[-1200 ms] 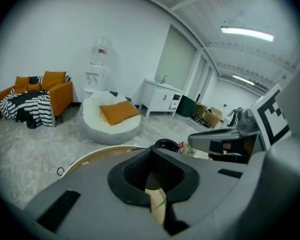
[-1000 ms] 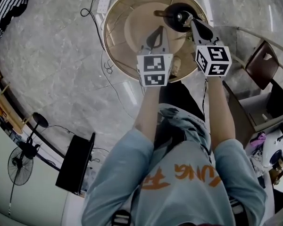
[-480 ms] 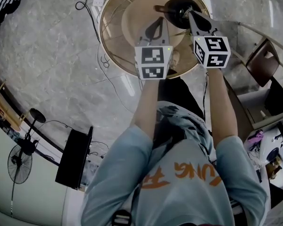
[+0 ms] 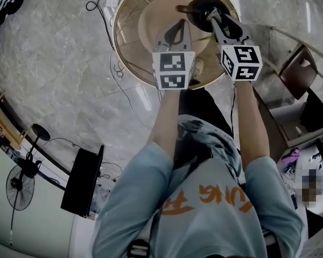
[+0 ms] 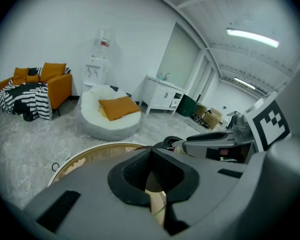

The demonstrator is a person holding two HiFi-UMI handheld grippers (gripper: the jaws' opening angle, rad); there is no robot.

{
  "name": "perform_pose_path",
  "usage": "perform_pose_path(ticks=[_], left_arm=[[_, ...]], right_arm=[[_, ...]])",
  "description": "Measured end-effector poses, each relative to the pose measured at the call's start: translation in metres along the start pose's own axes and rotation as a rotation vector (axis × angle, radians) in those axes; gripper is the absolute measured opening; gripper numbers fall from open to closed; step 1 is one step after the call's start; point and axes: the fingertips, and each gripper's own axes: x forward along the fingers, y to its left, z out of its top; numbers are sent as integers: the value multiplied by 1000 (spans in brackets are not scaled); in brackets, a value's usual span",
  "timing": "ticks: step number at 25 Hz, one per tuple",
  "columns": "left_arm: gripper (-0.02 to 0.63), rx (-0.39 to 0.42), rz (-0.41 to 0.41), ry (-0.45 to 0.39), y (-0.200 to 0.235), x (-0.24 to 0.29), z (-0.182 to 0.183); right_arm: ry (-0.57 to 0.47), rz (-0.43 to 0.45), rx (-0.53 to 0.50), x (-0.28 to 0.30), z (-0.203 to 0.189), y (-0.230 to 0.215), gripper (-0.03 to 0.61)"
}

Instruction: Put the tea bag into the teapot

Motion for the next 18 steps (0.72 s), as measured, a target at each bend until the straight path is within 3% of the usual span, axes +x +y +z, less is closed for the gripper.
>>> perform_pose_path(ticks=[10,16,18], left_arm=[[25,-2,18,-87,-29,-36,36],[25,-146,170,-193,-18,-99,41],[25,-158,189,-228,-28,-121,42]], right_arm=[[-70,-76,79,-78,8,-10,118],[-176,-104,157,-137,21,-15,95],[-212,-99,164,-155,25,-17,81]])
